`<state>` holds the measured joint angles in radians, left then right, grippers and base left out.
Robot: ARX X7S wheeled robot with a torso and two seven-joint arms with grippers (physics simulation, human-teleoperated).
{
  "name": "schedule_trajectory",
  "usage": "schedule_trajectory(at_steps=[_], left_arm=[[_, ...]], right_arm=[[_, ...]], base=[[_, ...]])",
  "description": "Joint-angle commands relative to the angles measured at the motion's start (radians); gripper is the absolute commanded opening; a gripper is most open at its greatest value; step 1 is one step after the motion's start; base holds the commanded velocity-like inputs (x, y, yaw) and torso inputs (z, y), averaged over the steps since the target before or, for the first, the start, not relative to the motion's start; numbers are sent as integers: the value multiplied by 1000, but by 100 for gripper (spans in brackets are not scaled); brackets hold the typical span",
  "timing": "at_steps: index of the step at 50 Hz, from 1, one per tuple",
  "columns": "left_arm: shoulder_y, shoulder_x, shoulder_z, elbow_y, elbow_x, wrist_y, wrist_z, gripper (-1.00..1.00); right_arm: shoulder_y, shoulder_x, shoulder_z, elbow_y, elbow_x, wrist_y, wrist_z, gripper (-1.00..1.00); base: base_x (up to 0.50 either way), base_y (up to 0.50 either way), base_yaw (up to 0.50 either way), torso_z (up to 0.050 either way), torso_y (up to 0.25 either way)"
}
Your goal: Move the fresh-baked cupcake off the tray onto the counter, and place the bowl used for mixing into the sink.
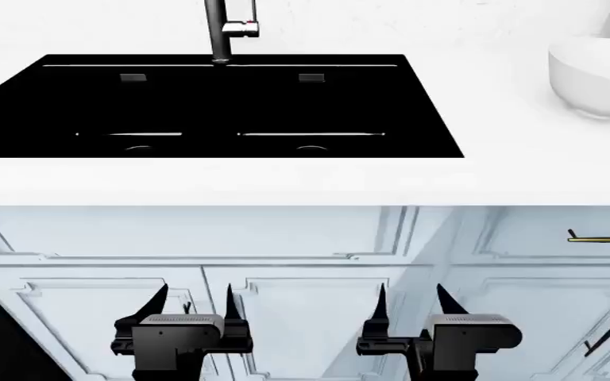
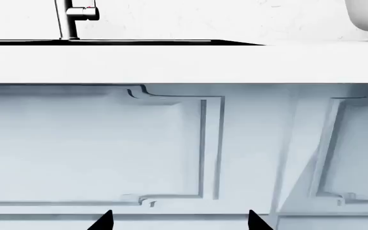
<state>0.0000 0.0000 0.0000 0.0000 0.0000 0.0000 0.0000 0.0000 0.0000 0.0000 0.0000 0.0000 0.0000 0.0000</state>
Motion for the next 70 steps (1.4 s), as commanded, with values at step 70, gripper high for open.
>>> schedule_trajectory(at_steps=[70], left_arm=[[-16, -116, 153, -38, -53, 21, -160, 100]], right_arm=[[-12, 119, -155, -17, 54, -18, 167, 100]], base=[[0, 405, 0, 0, 0]])
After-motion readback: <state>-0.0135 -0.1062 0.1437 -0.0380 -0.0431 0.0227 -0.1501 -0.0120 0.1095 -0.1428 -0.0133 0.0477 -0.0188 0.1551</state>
